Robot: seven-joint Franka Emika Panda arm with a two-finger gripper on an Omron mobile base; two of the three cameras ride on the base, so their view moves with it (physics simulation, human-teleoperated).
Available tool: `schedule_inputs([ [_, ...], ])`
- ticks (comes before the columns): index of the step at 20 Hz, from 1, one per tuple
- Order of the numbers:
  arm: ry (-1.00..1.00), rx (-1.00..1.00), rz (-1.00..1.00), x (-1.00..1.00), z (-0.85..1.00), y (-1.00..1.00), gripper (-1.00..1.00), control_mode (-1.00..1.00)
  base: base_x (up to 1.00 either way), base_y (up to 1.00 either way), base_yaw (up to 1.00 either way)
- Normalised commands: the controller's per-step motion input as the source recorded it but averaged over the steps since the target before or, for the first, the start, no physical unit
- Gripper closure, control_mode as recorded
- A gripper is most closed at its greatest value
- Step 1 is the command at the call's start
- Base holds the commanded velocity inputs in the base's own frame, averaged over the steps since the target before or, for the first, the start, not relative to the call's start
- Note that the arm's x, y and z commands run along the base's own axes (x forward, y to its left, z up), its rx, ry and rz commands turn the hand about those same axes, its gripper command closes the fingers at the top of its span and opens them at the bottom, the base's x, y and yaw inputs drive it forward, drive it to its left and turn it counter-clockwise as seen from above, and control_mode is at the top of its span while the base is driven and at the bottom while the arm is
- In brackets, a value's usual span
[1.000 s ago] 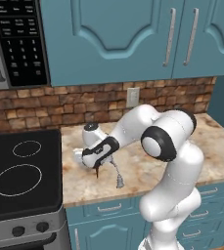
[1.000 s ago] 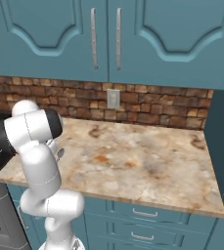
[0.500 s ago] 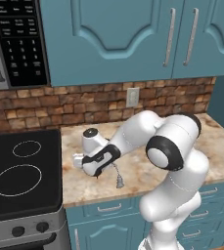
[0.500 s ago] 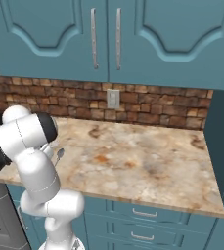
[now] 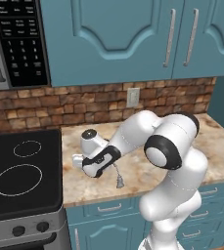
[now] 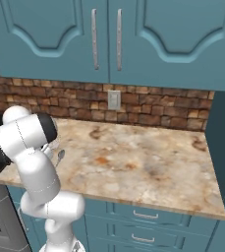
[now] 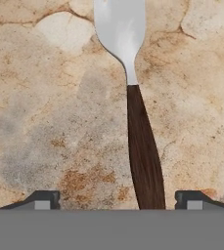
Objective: Take the fork and place it on the left side of the plate. Then take the spoon and place it on the right side of the plate. Make sure they're directly next to the plate.
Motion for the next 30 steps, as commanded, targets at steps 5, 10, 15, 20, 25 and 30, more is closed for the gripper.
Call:
schedule_inputs([
  [5,0.0,0.0,0.0,0.04,-0.99,-0.52,1.0,-1.0,0.0,0.0,0.0],
  [10,0.0,0.01,0.0,0.04,-0.99,-0.8,1.0,-1.0,0.0,0.0,0.0],
  [15,0.0,0.06,0.02,-0.01,-0.74,-0.91,1.0,-1.0,0.0,0.0,0.0],
  [20,0.0,0.09,0.0,0.0,-0.38,-0.6,1.0,-1.0,0.0,0.0,0.0],
  [25,0.0,0.05,0.0,0.01,-0.17,-0.16,1.0,-1.0,0.0,0.0,0.0],
  [30,0.0,0.05,0.0,0.0,-0.02,-0.08,1.0,-1.0,0.0,0.0,0.0],
])
